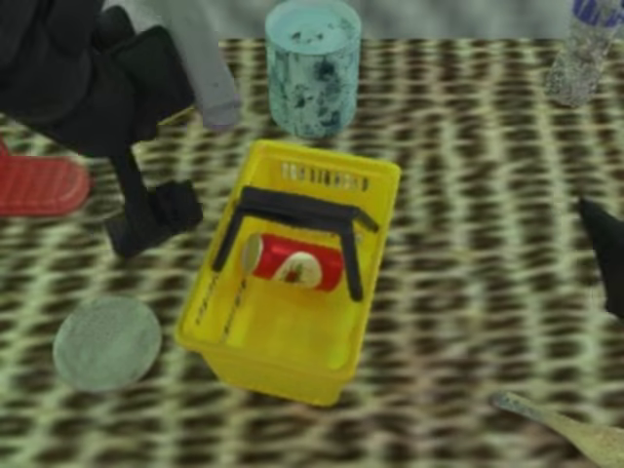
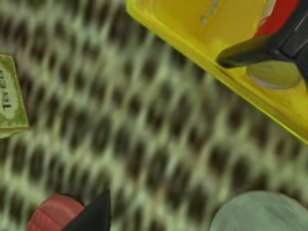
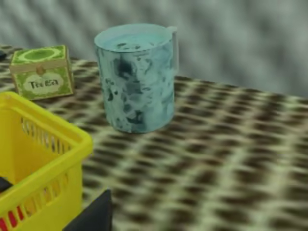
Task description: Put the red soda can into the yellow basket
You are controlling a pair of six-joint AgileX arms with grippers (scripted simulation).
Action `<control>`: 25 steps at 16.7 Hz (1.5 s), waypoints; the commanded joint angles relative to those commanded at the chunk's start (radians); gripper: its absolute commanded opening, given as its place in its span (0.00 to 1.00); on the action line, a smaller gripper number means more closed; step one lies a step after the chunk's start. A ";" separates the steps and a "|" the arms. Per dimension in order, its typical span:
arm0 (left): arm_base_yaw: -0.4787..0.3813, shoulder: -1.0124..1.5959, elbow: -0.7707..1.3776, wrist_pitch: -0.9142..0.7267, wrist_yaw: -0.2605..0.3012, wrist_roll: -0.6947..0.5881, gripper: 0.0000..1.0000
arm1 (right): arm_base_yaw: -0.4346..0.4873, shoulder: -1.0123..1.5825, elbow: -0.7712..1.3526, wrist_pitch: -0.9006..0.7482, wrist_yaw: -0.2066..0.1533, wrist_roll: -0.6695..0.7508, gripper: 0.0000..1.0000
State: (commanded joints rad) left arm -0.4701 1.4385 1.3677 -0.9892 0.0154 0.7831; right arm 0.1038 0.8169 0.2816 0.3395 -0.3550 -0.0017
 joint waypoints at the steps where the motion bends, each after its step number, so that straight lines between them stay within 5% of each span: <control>1: -0.027 0.087 0.085 -0.060 -0.001 0.047 1.00 | -0.013 -0.106 -0.042 -0.045 0.046 -0.001 1.00; 6: -0.137 0.455 0.437 -0.315 -0.006 0.239 1.00 | -0.064 -0.564 -0.203 -0.233 0.239 -0.001 1.00; 10: -0.189 0.640 0.603 -0.441 -0.012 0.331 1.00 | -0.088 -0.774 -0.269 -0.321 0.334 0.001 1.00; 25: -0.200 0.673 0.547 -0.385 -0.013 0.351 1.00 | -0.094 -0.817 -0.282 -0.339 0.355 0.002 1.00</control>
State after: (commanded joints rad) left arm -0.6698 2.1117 1.9152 -1.3743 0.0020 1.1341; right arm 0.0100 0.0000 0.0000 0.0000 0.0000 0.0000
